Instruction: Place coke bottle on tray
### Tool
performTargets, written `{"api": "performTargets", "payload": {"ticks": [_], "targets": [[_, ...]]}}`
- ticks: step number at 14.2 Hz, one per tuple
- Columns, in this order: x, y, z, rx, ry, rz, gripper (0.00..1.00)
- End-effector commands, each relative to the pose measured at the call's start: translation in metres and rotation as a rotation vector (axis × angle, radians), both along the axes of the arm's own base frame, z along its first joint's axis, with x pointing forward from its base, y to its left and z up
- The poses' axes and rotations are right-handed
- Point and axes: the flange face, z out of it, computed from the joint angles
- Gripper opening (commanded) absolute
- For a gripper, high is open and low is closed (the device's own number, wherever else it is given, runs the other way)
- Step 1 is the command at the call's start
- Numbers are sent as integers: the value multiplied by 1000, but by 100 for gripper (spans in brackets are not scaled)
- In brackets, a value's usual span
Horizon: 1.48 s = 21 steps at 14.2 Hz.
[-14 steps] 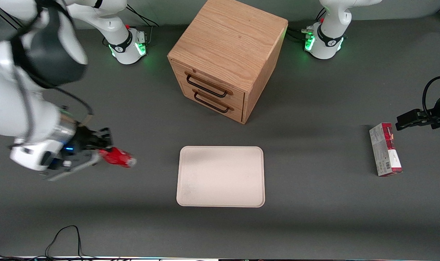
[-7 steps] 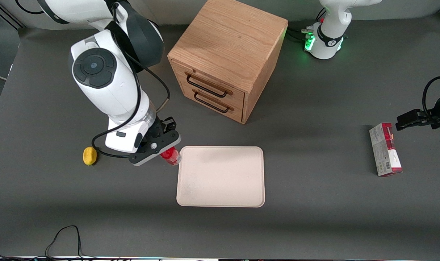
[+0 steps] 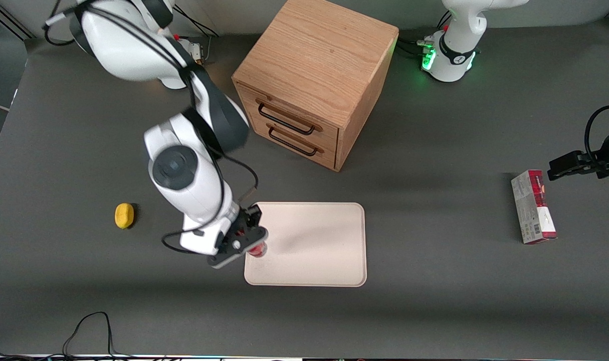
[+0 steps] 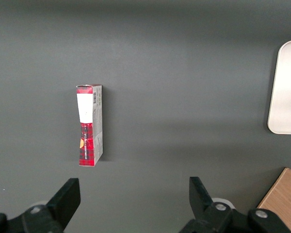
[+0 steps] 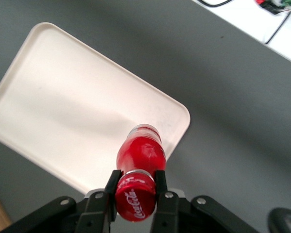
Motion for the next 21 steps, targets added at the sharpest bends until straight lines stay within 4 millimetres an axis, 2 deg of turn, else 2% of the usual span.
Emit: {"api": "performTargets", "payload": {"ticks": [1,6,7,8,9,11,12,13,15,18,21], "targets": [[13,4,-32,-15,-47,14,13],[16,1,-57,-28,-30,12,14],[16,1,-62,-30,-24,11,18],[17,0,-69,-35,-16,9,33],[17,0,-73,-36,-12,7,60],[16,0,-76,-38,-8,5,88],[16,0,-74,-36,-12,5,100],[16,0,-68,-33,-19,3,100],[16,-1,-50,-28,-33,-1,100],[4,-1,14,-28,-49,1,100],[-20,-18,90,-49,-27,-59,100]]}}
